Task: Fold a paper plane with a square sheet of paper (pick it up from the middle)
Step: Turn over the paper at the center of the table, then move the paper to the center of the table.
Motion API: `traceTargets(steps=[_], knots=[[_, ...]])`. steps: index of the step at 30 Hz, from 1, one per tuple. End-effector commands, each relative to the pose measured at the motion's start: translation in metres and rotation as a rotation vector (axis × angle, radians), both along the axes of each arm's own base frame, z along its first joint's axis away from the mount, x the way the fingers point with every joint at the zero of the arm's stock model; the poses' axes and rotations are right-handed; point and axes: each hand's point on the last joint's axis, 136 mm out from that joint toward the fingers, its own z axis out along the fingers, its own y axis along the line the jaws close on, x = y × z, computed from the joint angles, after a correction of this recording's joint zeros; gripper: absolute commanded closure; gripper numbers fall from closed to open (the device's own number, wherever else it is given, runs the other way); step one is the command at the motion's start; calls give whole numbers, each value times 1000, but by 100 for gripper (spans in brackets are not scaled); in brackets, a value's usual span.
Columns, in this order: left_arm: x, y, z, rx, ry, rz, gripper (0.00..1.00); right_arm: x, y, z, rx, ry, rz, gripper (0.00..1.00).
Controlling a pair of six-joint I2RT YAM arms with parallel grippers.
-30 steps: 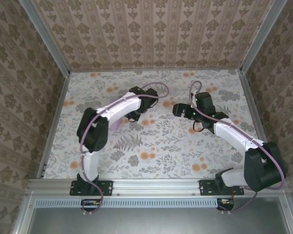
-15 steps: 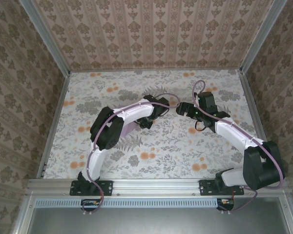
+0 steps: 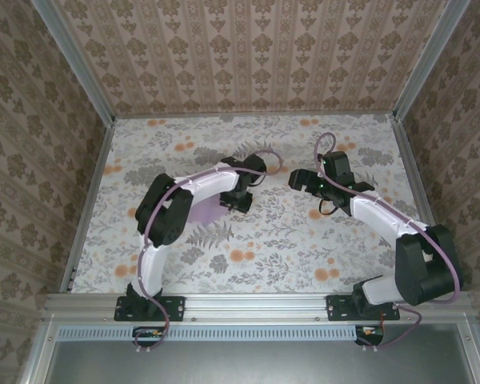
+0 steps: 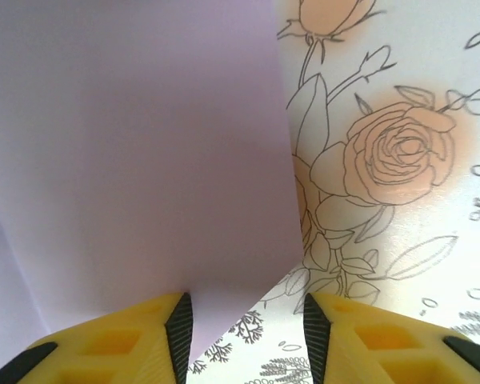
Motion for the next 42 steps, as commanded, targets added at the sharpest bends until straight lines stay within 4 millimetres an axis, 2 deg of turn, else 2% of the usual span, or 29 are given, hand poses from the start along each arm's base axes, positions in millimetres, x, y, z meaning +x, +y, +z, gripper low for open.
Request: traceTargets(steps=[1,4,7,13,19,23,29,35,39,42], knots=[[0,-26,19,-234,27,7,51,-1,1,-6,17,33,3,5],[1,-27,19,-318,49,34,48,0,5,-7,30,40,17,5],[1,-21,16,-350,62,69,50,1,14,-11,64,54,51,8],[-2,-8,5,-362,77,118,64,6,47,-22,165,115,136,27],[-4,5,-5,-351,85,164,79,5,107,-32,223,167,235,44],[-5,9,-7,-356,83,182,90,7,151,-40,261,208,268,63],[-4,12,-8,-358,79,198,99,13,192,-59,290,289,257,83],[-2,9,-1,-392,66,211,100,10,211,-84,320,374,259,89],[2,6,14,-446,45,222,100,10,211,-94,314,405,250,90],[6,11,32,-473,5,248,100,7,205,-104,274,440,227,90]])
